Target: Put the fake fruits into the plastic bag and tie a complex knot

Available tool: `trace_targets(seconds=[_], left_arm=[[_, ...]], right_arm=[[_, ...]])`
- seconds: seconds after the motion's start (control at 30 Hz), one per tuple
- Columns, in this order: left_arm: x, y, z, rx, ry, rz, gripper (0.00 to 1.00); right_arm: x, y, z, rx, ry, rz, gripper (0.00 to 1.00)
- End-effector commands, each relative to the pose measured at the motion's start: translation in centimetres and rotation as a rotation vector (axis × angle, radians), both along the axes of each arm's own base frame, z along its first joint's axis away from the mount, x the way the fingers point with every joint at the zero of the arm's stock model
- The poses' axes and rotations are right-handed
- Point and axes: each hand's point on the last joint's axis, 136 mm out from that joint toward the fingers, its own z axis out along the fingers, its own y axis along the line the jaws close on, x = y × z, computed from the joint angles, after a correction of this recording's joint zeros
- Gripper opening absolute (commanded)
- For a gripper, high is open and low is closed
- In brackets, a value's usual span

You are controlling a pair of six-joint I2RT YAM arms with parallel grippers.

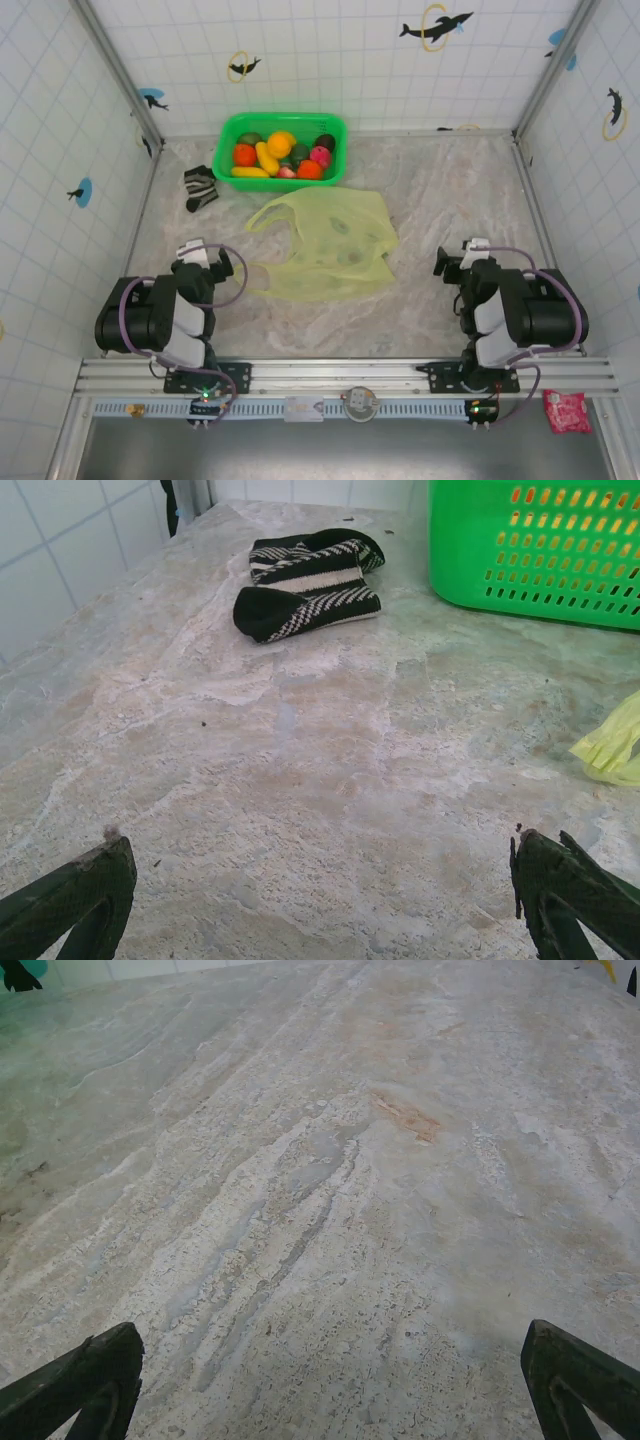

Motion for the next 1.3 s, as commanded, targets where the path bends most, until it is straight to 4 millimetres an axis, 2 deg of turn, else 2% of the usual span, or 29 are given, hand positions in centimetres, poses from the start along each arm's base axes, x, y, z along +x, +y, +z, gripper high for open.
trace_targets(seconds=[0.0, 0.73, 0.87, 1.03, 1.17, 1.2, 1.27], left_arm=[[0.1, 0.0, 0.3, -0.015, -0.014, 0.001, 0.98], [0.0, 0.0, 0.5, 0.003, -0.019, 0.007, 0.98], [0.4, -0.4, 0.6, 0.007, -0.003, -0.015, 0.98], [0.5, -0.7, 0.7, 0.033, 0.004, -0.022, 0.98], [0.7, -0.4, 3.8, 0.120, -0.053, 0.057, 0.98], [1.2, -0.8, 5.6, 0.133, -0.097, 0.048, 0.98], [1.8, -2.5, 10.2, 0.166, -0.222, 0.001, 0.98]], right_arm=[[0.3, -0.1, 0.7, -0.005, -0.028, -0.001, 1.00], [0.2, -0.1, 0.7, -0.005, -0.028, -0.005, 1.00], [0.1, -1.1, 0.8, -0.034, -0.028, -0.079, 1.00], [0.1, -1.0, 1.2, -0.066, -0.045, -0.093, 1.00], [1.5, -0.1, 2.3, -0.187, -0.001, -0.093, 1.00], [1.9, 0.4, 3.1, -0.215, -0.001, -0.093, 1.00], [2.4, 1.9, 6.5, -0.264, -0.104, -0.102, 1.00]])
